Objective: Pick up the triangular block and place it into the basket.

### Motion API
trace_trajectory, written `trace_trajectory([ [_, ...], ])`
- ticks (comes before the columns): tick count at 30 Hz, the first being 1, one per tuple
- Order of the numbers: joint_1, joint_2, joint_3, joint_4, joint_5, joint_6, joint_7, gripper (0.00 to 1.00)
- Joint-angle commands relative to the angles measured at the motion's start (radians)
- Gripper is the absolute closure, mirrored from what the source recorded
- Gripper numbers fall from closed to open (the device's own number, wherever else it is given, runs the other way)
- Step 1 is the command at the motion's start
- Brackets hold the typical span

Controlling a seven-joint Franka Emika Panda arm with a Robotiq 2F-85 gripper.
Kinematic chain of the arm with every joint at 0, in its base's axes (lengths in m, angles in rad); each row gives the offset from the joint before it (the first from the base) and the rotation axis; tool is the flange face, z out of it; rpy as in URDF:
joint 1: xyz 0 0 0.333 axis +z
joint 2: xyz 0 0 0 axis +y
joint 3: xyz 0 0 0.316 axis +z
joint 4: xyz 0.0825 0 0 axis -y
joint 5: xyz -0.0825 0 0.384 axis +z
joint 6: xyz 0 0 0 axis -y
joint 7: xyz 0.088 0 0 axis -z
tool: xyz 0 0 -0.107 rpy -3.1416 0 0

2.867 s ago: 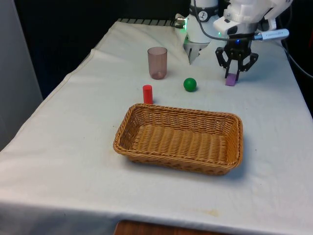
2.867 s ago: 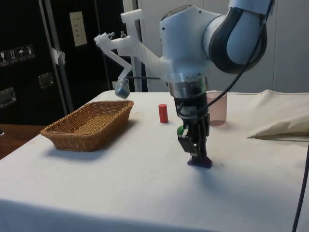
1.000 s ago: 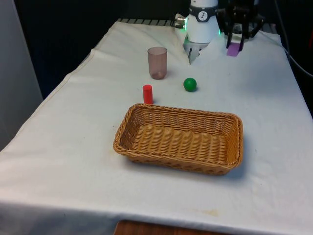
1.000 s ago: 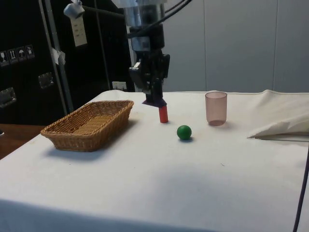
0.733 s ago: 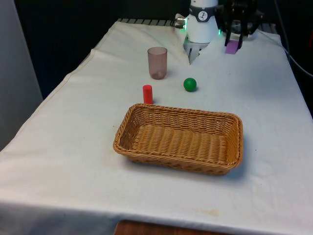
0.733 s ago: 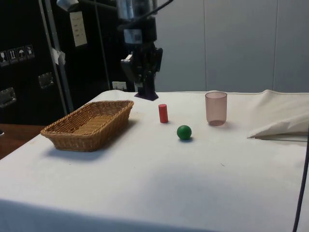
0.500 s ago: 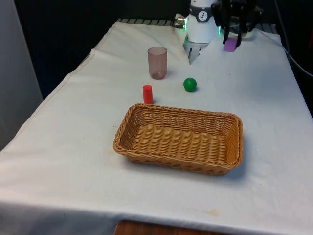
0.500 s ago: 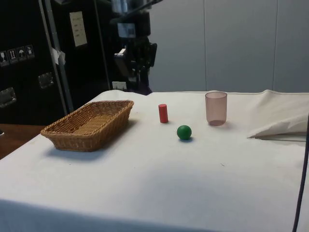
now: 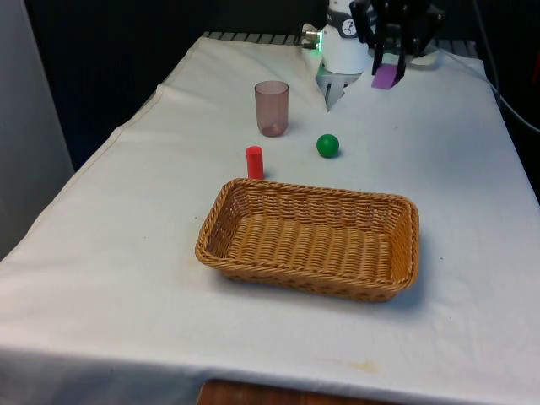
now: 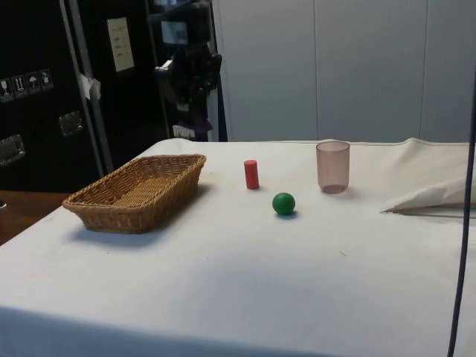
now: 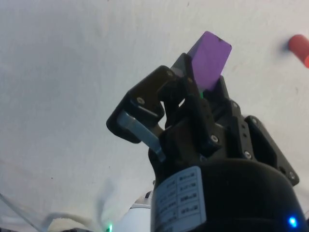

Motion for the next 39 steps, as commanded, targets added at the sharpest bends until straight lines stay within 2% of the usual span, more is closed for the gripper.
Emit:
trace_trajectory([
  [1,-0.001,0.009,-0.003,0.010,0.000,0.000,-0.004,0.67],
  [2,-0.005,0.031,-0.007,0.035,0.017,-0.005,-0.023,0.67],
  [4,-0.008,0.049,-0.015,0.056,0.019,-0.005,-0.033,0.67],
  [6,-0.005,0.056,-0.020,0.062,0.004,0.000,-0.025,0.67],
  [7,-0.009,0.066,-0.021,0.075,0.021,-0.006,-0.041,0.67],
  [12,-0.015,0.114,-0.042,0.132,0.027,-0.007,-0.068,0.67],
  [14,-0.011,0.121,-0.049,0.139,0.014,0.000,-0.062,0.67],
  [15,-0.017,0.139,-0.052,0.161,0.029,-0.008,-0.080,0.67],
  [21,-0.023,0.199,-0.076,0.231,0.036,-0.008,-0.109,0.67],
  [22,-0.023,0.199,-0.076,0.231,0.036,-0.008,-0.109,0.67],
  [23,-0.017,0.200,-0.083,0.231,0.020,0.000,-0.098,0.67],
  [24,-0.024,0.216,-0.082,0.250,0.038,-0.008,-0.116,0.67],
  [28,-0.028,0.256,-0.095,0.292,0.048,-0.006,-0.133,0.67],
  [30,-0.029,0.289,-0.106,0.324,0.055,-0.003,-0.146,0.67],
  [31,-0.022,0.282,-0.112,0.318,0.042,0.001,-0.135,0.67],
  [32,-0.029,0.298,-0.108,0.334,0.057,-0.002,-0.148,0.67],
  [37,-0.037,0.367,-0.122,0.398,0.076,0.004,-0.171,0.67],
  [38,-0.029,0.363,-0.130,0.395,0.063,0.003,-0.161,0.67],
  [39,-0.038,0.379,-0.124,0.408,0.080,0.005,-0.175,0.67],
])
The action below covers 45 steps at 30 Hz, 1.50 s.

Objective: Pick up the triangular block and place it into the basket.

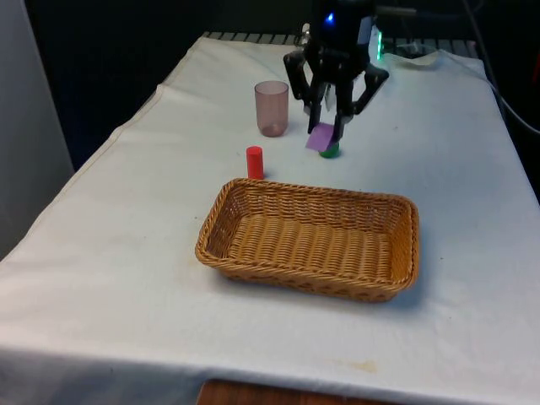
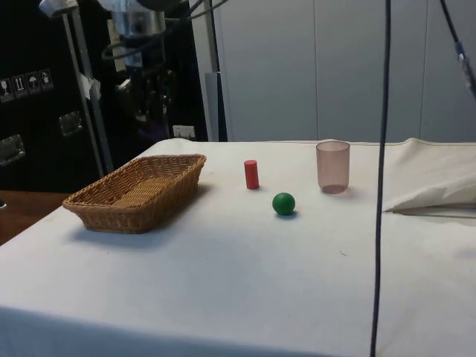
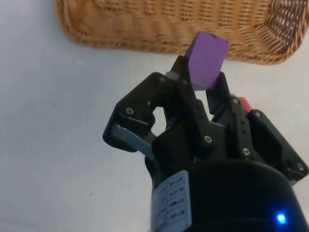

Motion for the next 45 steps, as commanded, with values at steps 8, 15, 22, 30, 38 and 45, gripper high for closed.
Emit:
trace_trajectory([
  [8,-0.010,0.109,-0.018,0.083,0.044,0.020,-0.037,0.67],
  [15,-0.023,0.212,-0.024,0.162,0.091,0.046,-0.067,0.67],
  [22,-0.023,0.264,-0.024,0.176,0.102,0.082,-0.068,0.67],
  [30,-0.024,0.312,-0.021,0.177,0.120,0.126,-0.070,0.67],
  [38,-0.022,0.340,-0.023,0.181,0.122,0.147,-0.067,0.66],
  [45,-0.022,0.348,-0.024,0.182,0.121,0.150,-0.065,0.37],
])
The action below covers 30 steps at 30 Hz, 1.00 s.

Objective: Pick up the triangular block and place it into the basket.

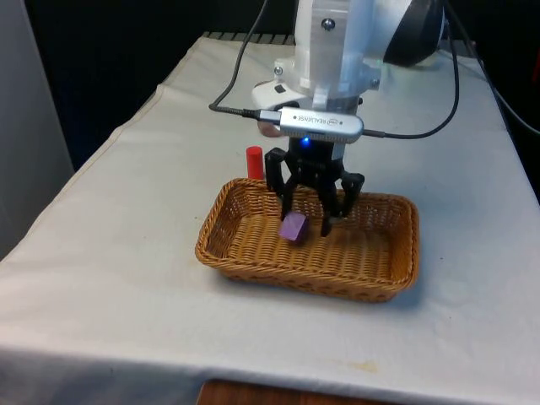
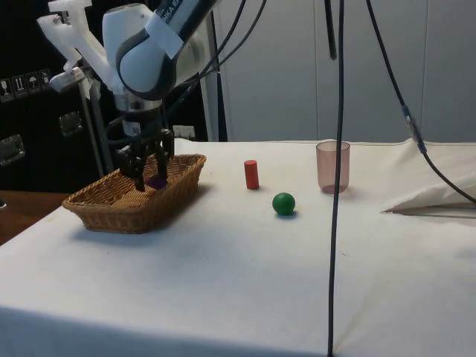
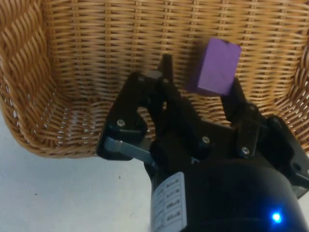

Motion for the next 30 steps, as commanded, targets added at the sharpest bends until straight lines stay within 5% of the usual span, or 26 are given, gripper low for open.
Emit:
trace_trajectory([
  [1,-0.006,0.005,0.007,0.005,0.008,0.005,-0.005,0.33],
  [8,-0.006,0.007,0.007,0.006,0.008,0.006,-0.004,0.00],
  [30,0.007,-0.048,-0.009,-0.001,-0.005,-0.021,0.001,0.00],
])
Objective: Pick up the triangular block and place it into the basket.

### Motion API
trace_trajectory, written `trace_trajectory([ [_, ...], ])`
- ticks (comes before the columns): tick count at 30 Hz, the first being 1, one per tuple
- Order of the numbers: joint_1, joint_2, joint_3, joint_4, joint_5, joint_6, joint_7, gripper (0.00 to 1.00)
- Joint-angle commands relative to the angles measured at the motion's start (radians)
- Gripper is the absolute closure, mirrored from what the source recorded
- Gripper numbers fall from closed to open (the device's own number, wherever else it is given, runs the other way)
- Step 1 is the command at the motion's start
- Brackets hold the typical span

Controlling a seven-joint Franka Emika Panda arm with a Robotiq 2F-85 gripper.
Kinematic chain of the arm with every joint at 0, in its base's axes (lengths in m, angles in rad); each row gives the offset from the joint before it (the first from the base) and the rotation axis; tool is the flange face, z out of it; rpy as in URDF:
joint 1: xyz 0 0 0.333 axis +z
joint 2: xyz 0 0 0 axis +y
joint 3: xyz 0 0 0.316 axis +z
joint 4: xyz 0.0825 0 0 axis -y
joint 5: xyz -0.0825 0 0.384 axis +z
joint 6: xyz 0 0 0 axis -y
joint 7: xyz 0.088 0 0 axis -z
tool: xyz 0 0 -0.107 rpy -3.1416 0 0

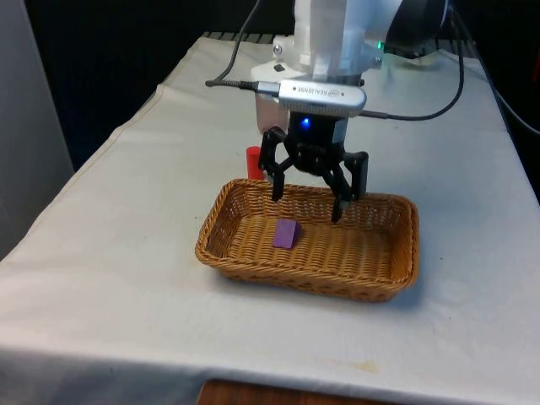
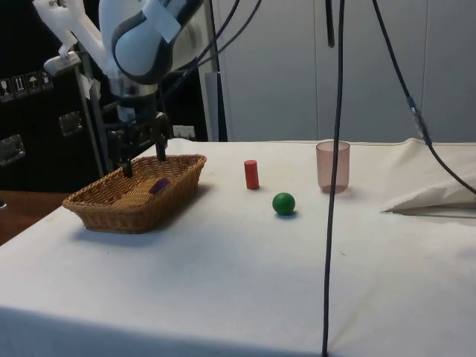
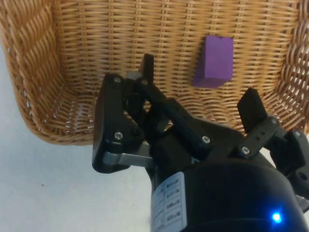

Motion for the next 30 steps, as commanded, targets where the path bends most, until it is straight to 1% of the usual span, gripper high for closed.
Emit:
trace_trajectory([
  [1,0.003,-0.015,-0.004,-0.006,-0.003,-0.006,0.001,0.00],
  [2,0.000,-0.005,0.000,0.000,0.000,-0.002,0.000,0.00],
  [3,0.003,-0.020,-0.004,-0.006,-0.004,-0.009,0.001,0.00],
  [10,0.005,-0.048,-0.006,-0.003,-0.009,-0.027,0.002,0.00],
  [11,0.001,-0.042,-0.002,-0.001,-0.005,-0.021,-0.001,0.00],
  [12,0.006,-0.053,-0.007,-0.003,-0.010,-0.030,0.003,0.00],
  [20,0.008,-0.089,-0.008,0.001,-0.017,-0.053,0.005,0.00],
  [21,0.004,-0.084,-0.003,0.002,-0.011,-0.045,-0.001,0.00],
  [22,0.009,-0.093,-0.009,0.002,-0.018,-0.056,0.005,0.00],
  [27,0.011,-0.111,-0.008,0.005,-0.023,-0.068,0.008,0.00],
  [29,0.011,-0.112,-0.007,0.006,-0.023,-0.068,0.007,0.00],
  [30,0.008,-0.113,-0.003,0.005,-0.018,-0.065,0.001,0.00],
])
